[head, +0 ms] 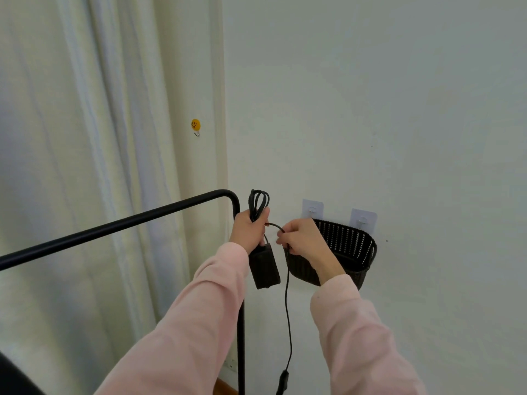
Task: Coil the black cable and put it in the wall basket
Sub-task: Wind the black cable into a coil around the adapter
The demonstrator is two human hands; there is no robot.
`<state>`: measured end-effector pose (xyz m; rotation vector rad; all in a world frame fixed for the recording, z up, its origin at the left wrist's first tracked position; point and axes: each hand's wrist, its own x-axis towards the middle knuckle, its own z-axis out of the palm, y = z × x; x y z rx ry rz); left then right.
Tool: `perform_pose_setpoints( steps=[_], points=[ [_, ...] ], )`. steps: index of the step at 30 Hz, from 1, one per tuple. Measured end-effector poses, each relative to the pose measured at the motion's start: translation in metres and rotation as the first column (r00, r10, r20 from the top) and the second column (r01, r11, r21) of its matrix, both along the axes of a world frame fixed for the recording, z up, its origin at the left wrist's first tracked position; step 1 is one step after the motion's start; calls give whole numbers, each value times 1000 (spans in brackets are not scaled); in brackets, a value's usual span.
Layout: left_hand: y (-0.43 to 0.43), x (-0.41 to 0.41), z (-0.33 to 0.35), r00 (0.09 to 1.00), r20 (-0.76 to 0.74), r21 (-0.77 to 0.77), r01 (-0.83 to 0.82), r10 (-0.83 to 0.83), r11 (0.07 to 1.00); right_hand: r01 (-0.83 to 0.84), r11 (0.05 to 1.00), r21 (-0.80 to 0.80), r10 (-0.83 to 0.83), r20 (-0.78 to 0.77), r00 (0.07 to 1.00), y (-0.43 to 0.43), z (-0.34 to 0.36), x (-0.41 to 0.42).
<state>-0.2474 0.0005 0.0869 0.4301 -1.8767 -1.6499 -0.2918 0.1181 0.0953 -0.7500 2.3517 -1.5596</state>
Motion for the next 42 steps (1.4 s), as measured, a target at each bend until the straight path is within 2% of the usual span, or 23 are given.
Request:
perform_pose_setpoints(
  steps=[2, 3, 8, 11, 19, 24, 32, 42],
  points=[
    [-1, 1, 0, 1000, 6, 13, 19, -19, 1000, 47, 996, 78, -41, -70, 997, 2, -5, -1],
    [-1, 1, -1, 999, 17, 6, 37, -37, 999, 74, 995, 61, -70, -74, 995, 3, -7, -1],
    [-1, 4, -4, 981, 99, -85, 175, -167, 981, 142, 965, -219, -129, 73, 989, 1, -2, 3],
    [0, 6, -5, 969, 95, -59, 235, -229, 970, 133, 946, -296, -93, 147, 985, -1, 3, 7],
    [5, 10, 0, 954, 106, -112, 293, -282, 950, 167, 840, -517, 8, 320, 947, -5, 10, 8],
    [4, 8, -6, 940, 140, -100, 326, -311, 940, 204, 709, -675, 128, 407, 904, -6, 17, 9],
    [3, 9, -5, 937, 127, -81, 337, -325, 938, 260, 588, -766, 182, 439, 880, -14, 14, 11],
    [1, 9, -11, 931, 109, -103, 359, -348, 928, 248, 628, -738, 130, 414, 901, -10, 14, 9]
  ],
)
